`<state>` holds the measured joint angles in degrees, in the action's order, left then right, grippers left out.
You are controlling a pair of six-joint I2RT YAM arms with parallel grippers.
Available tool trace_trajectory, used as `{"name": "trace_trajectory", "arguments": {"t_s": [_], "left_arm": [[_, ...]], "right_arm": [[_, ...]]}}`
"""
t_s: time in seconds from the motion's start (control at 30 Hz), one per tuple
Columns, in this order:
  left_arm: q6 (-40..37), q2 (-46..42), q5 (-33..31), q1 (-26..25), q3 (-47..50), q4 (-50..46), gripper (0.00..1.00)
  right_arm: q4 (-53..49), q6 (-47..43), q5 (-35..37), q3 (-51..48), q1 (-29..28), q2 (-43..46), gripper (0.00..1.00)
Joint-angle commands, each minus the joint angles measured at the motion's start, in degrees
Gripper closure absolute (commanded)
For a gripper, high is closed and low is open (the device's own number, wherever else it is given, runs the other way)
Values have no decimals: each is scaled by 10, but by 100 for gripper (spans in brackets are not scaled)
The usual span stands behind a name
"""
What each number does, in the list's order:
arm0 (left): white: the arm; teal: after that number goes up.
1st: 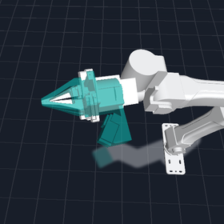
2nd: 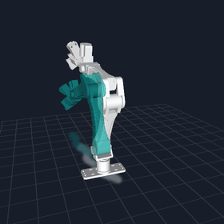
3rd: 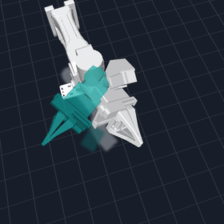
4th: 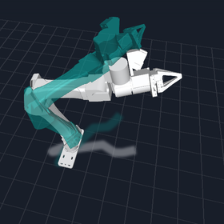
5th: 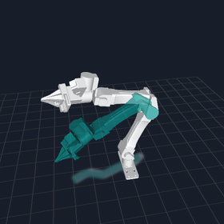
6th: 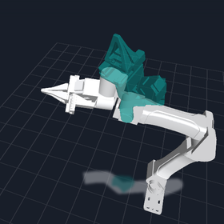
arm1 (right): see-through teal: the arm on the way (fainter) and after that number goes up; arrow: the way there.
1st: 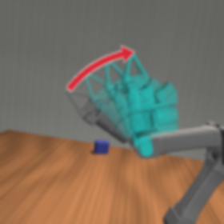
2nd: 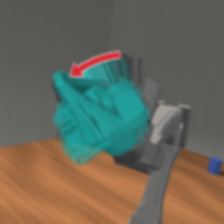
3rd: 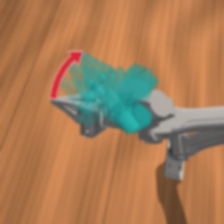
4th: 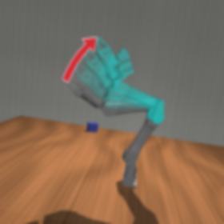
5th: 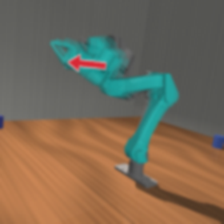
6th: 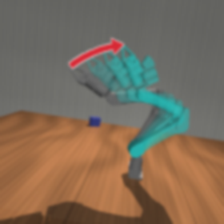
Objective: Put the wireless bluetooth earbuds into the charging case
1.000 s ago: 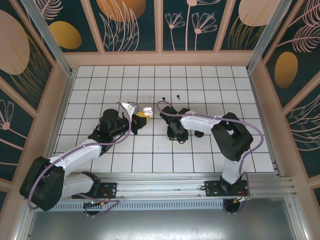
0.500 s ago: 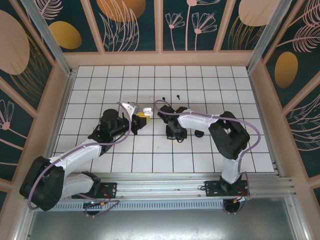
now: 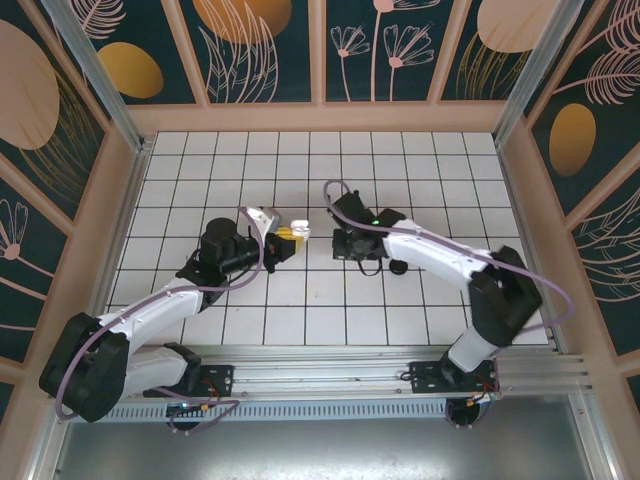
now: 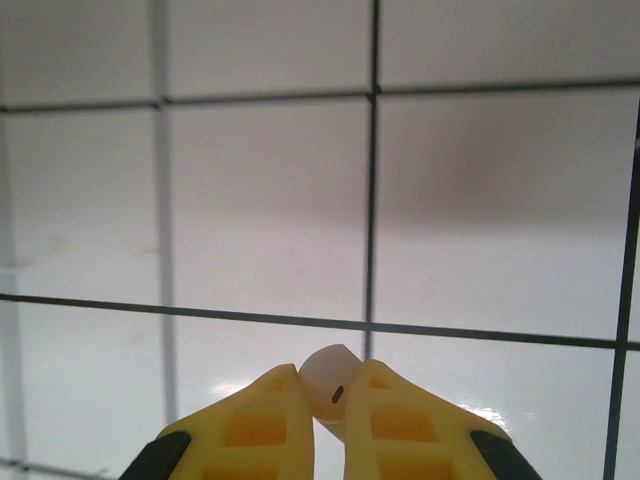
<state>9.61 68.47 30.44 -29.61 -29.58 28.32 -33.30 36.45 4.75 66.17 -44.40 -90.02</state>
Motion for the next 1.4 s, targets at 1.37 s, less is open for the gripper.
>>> {"name": "trace_trajectory", "arguments": {"t_s": [1.37], "left_arm": [[80,-18,196,-2,-20,213,94]], "right_arm": [[384,-170,-402,-72,21,208,96]]}}
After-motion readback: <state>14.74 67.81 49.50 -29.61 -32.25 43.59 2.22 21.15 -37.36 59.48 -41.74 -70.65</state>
